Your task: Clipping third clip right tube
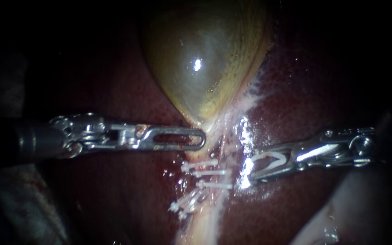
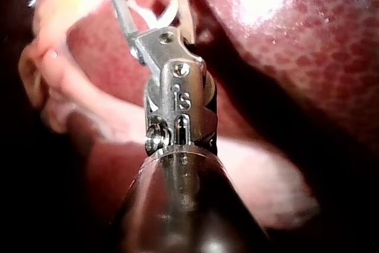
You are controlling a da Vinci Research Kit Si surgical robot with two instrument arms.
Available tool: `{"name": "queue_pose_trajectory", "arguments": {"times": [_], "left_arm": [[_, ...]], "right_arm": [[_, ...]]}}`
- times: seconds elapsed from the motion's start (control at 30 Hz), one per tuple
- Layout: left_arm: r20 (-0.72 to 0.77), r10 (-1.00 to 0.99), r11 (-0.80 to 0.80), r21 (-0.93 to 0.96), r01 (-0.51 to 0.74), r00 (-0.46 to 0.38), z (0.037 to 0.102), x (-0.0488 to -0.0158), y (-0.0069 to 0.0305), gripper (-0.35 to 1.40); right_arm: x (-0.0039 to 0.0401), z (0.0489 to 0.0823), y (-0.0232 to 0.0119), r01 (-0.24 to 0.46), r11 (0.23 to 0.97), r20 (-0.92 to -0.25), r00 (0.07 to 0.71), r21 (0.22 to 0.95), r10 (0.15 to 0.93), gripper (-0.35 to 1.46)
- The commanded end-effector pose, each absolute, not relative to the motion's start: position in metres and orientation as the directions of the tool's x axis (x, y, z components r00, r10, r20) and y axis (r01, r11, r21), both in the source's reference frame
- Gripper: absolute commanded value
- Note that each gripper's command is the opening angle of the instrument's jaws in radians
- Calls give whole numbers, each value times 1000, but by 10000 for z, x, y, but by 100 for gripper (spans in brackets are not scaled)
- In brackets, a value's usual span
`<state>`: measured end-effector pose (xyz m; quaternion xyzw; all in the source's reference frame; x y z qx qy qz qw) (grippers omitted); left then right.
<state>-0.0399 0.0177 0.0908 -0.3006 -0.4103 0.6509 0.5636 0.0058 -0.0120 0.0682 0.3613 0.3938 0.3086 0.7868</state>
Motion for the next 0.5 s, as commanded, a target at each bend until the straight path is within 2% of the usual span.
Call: {"name": "queue_pose_trajectory", "arguments": {"times": [0.03, 0.37, 0.5], "left_arm": [[72, 980, -28, -873, -486, -185, 907, -399, 177, -35], [73, 980, -27, -874, -484, -187, 905, -395, 178, -35], [77, 979, -25, -876, -482, -190, 897, -389, 180, -35]], "right_arm": [[58, 682, -119, -201, 548, -397, 499, 812, 770, 53], [61, 683, -119, -200, 553, -401, 500, 809, 768, 53], [64, 683, -119, -221, 519, -367, 488, 825, 792, 53]]}}
